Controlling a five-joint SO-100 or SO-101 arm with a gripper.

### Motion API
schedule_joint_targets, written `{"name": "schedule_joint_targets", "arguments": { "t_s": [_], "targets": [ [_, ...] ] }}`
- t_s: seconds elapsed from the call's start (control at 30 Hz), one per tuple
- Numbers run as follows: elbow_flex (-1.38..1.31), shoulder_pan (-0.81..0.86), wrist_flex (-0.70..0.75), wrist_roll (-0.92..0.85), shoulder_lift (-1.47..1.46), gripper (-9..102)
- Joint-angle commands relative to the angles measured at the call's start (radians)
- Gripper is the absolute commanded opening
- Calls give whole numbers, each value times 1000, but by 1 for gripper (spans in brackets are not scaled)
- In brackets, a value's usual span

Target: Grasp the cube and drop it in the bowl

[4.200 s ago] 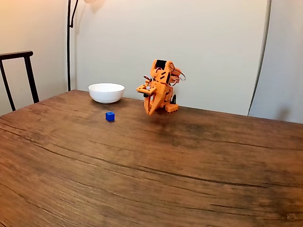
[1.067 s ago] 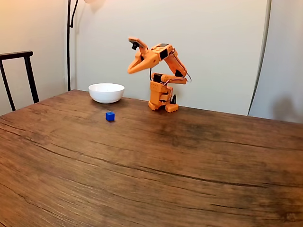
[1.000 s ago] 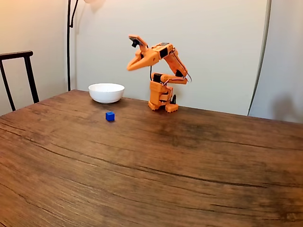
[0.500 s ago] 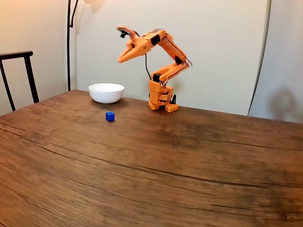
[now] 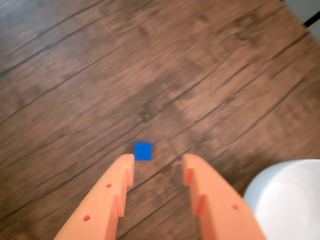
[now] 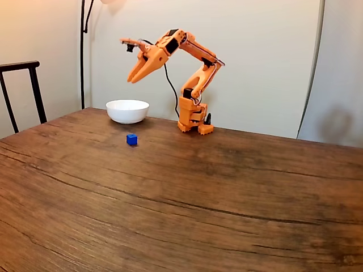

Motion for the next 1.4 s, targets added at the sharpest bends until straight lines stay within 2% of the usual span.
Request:
{"name": "schedule_joint_targets", "arguments": {
  "t_s": [0.0, 0.13, 0.33, 0.53, 0.7, 1.07, 1.37],
  "targets": [
    [-29, -20, -3, -28, -18, 17],
    [-28, -41, -3, -38, -64, 24],
    [-26, -89, -3, -29, -124, 47],
    [23, -110, -14, -41, -202, 54],
    [120, -112, -69, -92, -207, 52],
    [374, -110, -382, -176, -218, 51],
    [434, -104, -423, -167, -219, 51]
  ]
}}
